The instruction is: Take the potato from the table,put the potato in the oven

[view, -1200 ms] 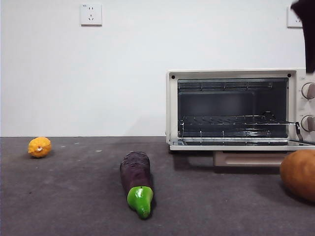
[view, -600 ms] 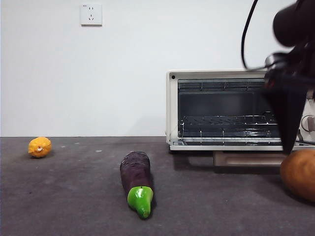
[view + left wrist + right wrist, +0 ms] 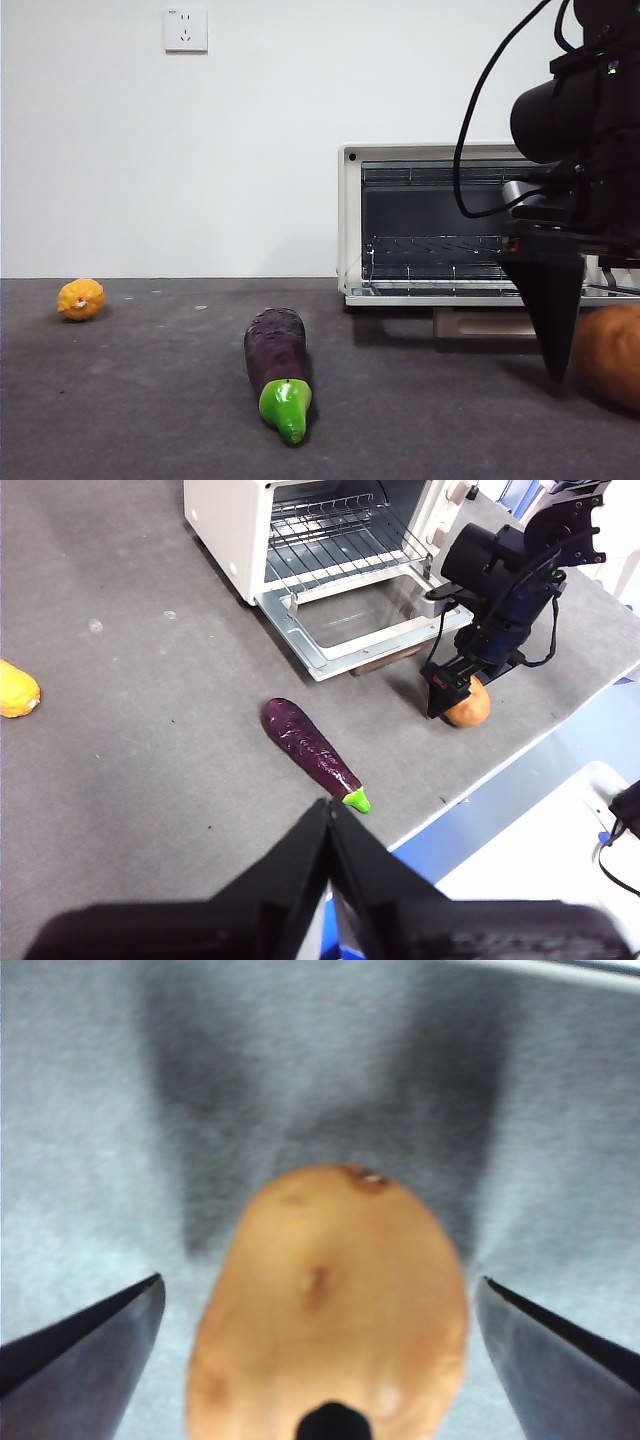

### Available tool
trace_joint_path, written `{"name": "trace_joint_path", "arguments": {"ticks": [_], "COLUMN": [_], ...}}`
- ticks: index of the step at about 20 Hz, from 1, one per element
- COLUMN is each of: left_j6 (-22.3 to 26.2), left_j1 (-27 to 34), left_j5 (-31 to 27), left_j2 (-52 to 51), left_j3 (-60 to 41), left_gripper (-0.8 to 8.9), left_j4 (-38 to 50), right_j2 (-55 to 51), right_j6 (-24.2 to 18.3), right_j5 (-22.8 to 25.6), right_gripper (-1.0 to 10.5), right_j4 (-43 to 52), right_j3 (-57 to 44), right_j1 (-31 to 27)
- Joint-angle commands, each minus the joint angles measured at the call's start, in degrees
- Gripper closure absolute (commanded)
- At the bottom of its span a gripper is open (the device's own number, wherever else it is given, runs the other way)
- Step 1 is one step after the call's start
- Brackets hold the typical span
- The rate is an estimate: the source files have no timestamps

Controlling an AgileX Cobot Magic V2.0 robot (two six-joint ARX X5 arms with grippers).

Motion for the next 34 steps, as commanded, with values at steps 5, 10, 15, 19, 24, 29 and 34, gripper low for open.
{"name": "trace_joint_path", "arguments": {"ticks": [5, 10, 15, 19, 24, 29, 34], "left_j6": [0.46, 0.48, 0.52, 0.52, 0.52, 0.52, 0.50], "left_j1": [-0.24, -0.24, -0.24, -0.24, -0.24, -0.24, -0.24], "left_j5": [-1.36, -1.33, -1.36, -2.89, -4.31, -4.33, -4.35], "left_j2": [-0.09, -0.09, -0.04, 0.00, 0.02, 0.17, 0.81], "left_j3": [-0.24, -0.24, -0.24, -0.24, -0.24, -0.24, -0.24], "left_gripper": [8.18, 8.18, 8.18, 8.18, 8.18, 8.18, 8.18], "left_j4": [0.24, 0.24, 0.24, 0.24, 0.24, 0.24, 0.24], "right_j2": [0.17, -0.07, -4.00, -5.46, -5.46, -4.09, -0.90], "right_j6": [1.55, 1.60, 2.73, 2.69, 2.51, 2.75, 2.91], "right_j5": [0.04, -0.22, -1.70, -1.66, -1.64, 3.91, 7.78], "right_gripper": [6.6, 8.9, 8.8, 8.8, 8.8, 8.9, 8.9], "right_j4": [-1.29, -4.00, -7.91, -8.61, 5.66, 19.39, 25.83], "right_j3": [-0.37, 0.83, 4.52, 10.54, 15.02, 15.02, 15.02], "right_j1": [0.77, 1.18, 1.95, 1.92, 1.92, 1.90, 1.84]}}
